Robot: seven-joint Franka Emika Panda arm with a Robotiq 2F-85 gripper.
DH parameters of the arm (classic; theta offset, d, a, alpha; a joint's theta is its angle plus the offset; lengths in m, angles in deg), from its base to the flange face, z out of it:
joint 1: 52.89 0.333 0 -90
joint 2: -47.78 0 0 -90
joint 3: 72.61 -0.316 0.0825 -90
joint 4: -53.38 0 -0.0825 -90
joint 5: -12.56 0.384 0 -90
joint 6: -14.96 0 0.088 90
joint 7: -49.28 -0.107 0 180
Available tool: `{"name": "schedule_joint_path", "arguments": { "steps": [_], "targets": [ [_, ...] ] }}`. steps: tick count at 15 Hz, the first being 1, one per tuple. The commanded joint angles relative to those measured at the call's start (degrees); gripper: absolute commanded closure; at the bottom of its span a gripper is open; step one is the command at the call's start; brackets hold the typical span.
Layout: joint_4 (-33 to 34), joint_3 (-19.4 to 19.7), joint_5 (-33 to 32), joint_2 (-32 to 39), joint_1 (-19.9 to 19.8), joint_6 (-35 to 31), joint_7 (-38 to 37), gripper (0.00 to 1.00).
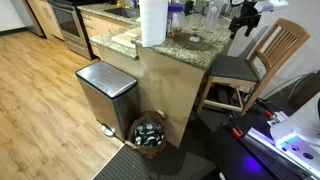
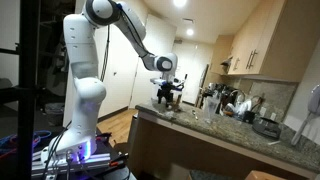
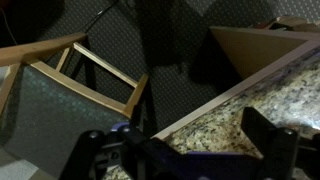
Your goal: Put the silver spoon inside the clear bottle
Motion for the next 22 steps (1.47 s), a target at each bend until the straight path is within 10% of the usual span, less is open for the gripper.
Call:
{"name": "schedule_joint_path", "arguments": {
  "steps": [1, 7, 14, 22],
  "targets": [
    [0.08, 0.30, -0.08, 0.00, 0.30, 0.11, -0.06, 0.00],
    [12.89, -7.28, -14.99, 4.33, 1.68, -5.89, -9.58, 0.00],
    [19.53, -7.42, -13.56, 6.87, 2.89, -7.25, -15.83, 0.00],
    [43.17, -1.39, -2.68, 17.92, 2.74, 7.95, 13.61, 0.00]
  ]
}}
